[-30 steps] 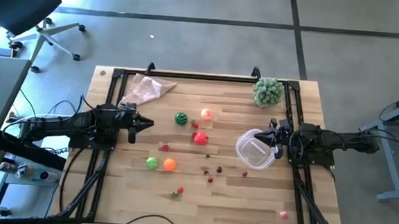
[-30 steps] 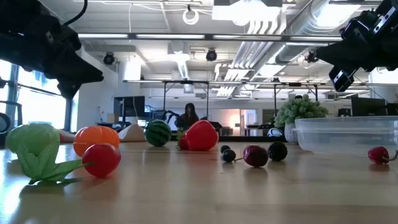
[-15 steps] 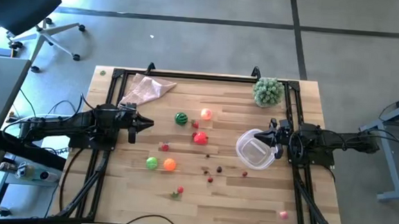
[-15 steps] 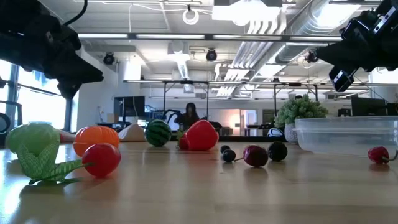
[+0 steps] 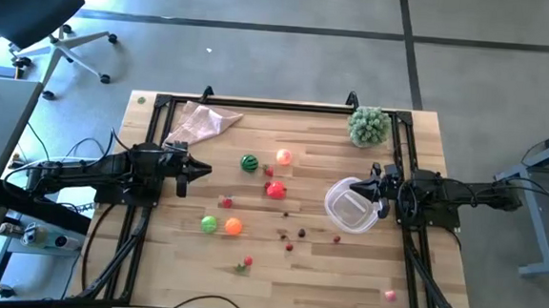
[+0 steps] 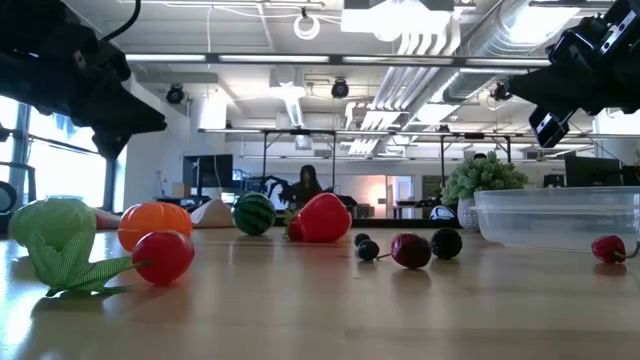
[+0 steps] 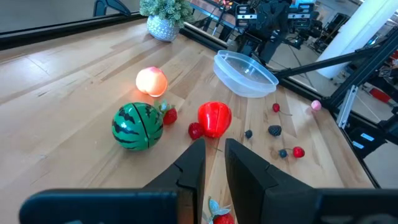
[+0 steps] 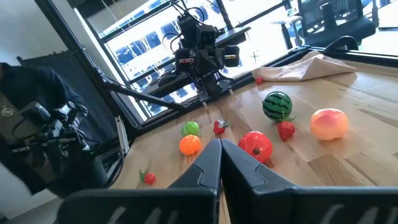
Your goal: Pick and placing Produce into tupperware
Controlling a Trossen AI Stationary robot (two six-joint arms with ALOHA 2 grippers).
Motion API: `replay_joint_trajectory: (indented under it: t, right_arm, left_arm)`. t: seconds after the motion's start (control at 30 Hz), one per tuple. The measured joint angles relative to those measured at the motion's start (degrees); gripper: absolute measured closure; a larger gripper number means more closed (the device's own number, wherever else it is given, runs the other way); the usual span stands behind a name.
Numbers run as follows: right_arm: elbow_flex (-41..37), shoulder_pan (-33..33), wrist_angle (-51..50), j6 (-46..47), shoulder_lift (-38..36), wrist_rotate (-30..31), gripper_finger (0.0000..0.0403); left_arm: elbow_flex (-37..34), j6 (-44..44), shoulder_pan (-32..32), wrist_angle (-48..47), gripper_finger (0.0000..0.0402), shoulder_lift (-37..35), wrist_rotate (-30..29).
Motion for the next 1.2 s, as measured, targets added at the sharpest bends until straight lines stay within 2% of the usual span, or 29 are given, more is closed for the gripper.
replay_joint_trajectory:
  t: [0.9,1.2]
  right_arm:
    - [0.0,0.0,0.0,0.0,0.0,0.0,0.0402]
    - [0.0,0.0,0.0,0.0,0.0,0.0,0.0402]
  left_arm:
    - [0.0,0.0,0.0,0.1,0.0350,0.5,0.0]
    - [0.0,-0.2,0.0,6.9,0.0350,0.5,-1.9]
